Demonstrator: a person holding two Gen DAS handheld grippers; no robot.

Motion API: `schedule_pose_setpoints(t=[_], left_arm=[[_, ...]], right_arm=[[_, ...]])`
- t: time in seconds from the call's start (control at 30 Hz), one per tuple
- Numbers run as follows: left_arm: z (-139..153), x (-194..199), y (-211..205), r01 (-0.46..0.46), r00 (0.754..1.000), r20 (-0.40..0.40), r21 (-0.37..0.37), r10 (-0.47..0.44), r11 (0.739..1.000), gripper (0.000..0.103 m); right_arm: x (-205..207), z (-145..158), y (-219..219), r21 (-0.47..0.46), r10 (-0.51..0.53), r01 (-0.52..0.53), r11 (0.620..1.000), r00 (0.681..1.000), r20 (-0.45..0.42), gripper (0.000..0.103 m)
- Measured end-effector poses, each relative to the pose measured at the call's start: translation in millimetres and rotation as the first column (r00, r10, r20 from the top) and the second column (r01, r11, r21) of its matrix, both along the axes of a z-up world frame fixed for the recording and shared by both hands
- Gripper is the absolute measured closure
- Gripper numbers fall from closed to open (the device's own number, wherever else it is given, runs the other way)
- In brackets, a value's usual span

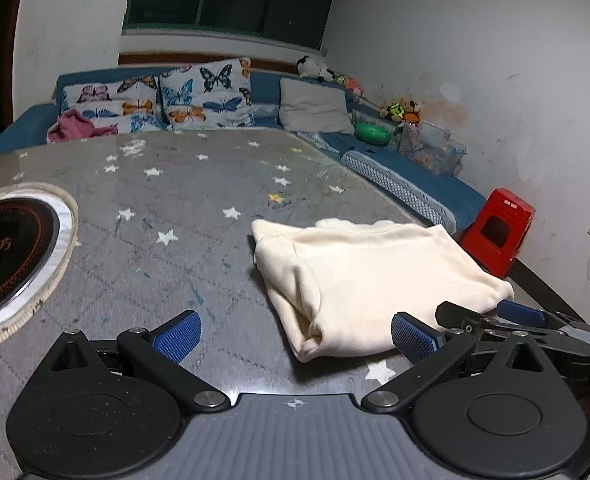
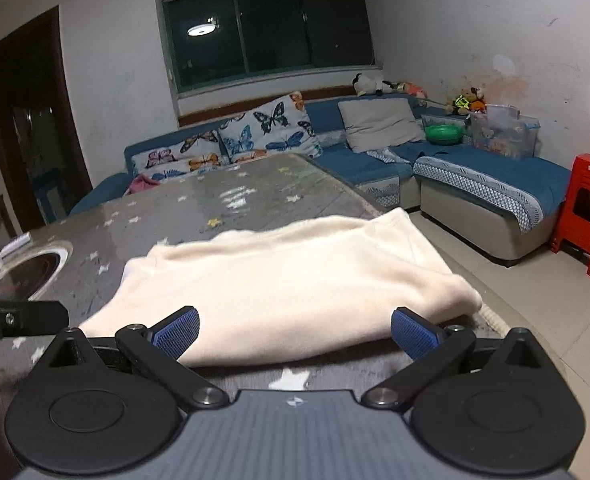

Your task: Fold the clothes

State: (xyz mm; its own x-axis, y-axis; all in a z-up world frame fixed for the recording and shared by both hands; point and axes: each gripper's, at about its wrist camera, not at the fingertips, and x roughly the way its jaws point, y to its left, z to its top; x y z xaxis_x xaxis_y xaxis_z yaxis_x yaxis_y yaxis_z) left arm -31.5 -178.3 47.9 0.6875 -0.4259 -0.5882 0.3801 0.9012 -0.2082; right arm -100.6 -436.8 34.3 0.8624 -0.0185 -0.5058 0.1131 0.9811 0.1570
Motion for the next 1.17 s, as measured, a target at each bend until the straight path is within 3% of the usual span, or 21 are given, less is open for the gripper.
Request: schedule_pose_setpoints(t=[0.53,1.17], left_arm=[[-6,-10,-5,0.001,1.0,-0.02,0.047,0.0,0.999,0.0],[-10,-30,-20,0.058,0.998,-0.002,0.101,-0.058,0.993,0.0]], right_arm=[[-13,-1,4,-0.028,0.02,-0.02,0.999,1.0,-0.006,0.0],[-31,-2,-1,0.005,0.02,-0.02,1.0,0.999,-0.026,0.0]])
